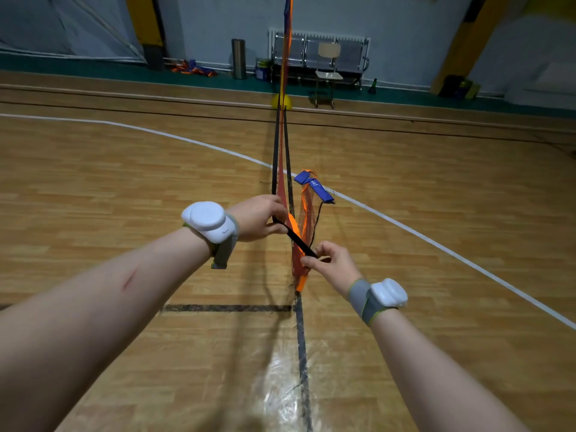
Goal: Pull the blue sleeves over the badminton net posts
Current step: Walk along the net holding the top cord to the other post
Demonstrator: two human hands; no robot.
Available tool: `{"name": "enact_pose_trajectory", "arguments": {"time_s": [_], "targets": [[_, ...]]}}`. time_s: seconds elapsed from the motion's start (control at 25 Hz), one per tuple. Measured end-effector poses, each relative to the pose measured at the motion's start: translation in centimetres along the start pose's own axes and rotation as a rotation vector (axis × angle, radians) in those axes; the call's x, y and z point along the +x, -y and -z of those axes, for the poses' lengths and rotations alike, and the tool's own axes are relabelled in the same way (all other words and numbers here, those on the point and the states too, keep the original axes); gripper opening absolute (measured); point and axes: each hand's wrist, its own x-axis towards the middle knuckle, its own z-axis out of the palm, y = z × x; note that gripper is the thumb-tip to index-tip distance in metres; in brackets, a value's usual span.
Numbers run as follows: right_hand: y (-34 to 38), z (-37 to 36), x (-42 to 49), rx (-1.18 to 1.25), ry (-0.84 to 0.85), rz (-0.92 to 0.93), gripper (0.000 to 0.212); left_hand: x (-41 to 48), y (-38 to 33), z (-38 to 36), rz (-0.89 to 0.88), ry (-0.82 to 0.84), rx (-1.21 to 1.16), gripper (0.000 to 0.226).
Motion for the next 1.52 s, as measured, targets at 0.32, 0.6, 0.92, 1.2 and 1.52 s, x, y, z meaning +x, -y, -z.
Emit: {"name": "enact_pose_trajectory", "arguments": {"time_s": [0.32, 0.6, 0.92, 1.2, 1.52], "targets": [[0.5, -0.8, -1.9, 0.103, -0.063, -0.008, 0.013, -3.3, 2.6, 1.4, 0.097, -0.038, 0.022, 0.025], [6.6, -0.9, -5.2, 0.185, -0.054, 0.082, 0.006, -3.6, 1.9, 1.7, 0.078, -0.070, -0.012, 0.025], [6.6, -3.6, -5.9, 0.173, -0.065, 0.111, 0.020, -5.1, -1.0, 1.2, -0.114, -0.041, -0.035, 0.022], [4.5, -4.8, -5.2, 0.011, -0.124, 0.124, 0.007, -6.9, 0.2, 1.0, -0.078, 0.060, 0.025, 0.013], [0.4, -4.9, -5.2, -0.031, -0.093, 0.012, 0.021, -7.4, 0.3, 2.6, -0.056, -0.027, -0.014, 0.010]]}}
